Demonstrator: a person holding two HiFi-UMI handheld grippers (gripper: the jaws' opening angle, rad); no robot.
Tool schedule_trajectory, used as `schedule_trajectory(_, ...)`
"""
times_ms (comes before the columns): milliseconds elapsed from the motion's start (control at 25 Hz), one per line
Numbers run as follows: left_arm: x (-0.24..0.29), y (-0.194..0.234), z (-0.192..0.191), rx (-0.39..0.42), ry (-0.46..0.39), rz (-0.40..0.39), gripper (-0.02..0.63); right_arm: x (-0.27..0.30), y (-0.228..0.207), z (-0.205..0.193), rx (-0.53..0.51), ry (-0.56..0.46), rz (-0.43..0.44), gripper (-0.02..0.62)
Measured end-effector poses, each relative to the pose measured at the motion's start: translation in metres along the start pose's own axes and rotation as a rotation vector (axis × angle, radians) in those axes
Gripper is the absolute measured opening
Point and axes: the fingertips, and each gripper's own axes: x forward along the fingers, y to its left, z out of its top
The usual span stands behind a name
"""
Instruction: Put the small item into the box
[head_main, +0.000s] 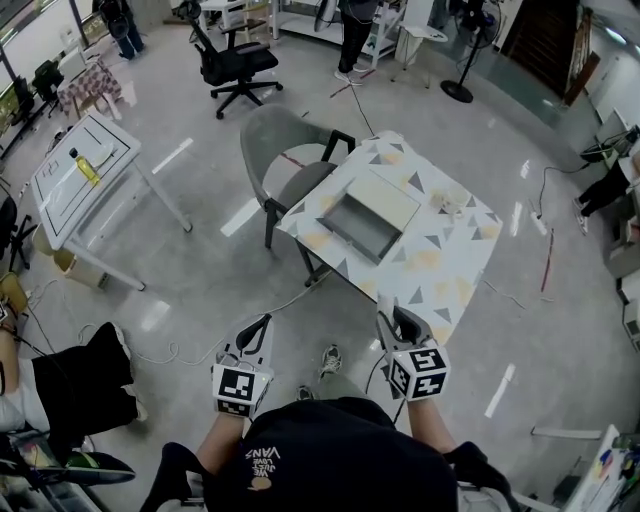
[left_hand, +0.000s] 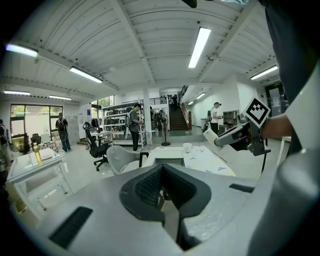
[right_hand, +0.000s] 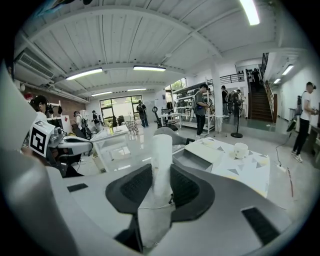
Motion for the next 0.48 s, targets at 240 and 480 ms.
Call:
schedule_trajectory(240, 0.061, 0.014, 0.024, 0.026, -0.008, -0.029, 0.006, 0.039, -0.032, 0.020, 0.014, -0.003, -0.001, 0.114)
schedule_trajectory(480, 0.127, 0.019, 0.045, 0.027, -0.006, -0.057, 0.006, 0.071, -0.074, 0.039, 0.029, -0.003, -0.017, 0.114)
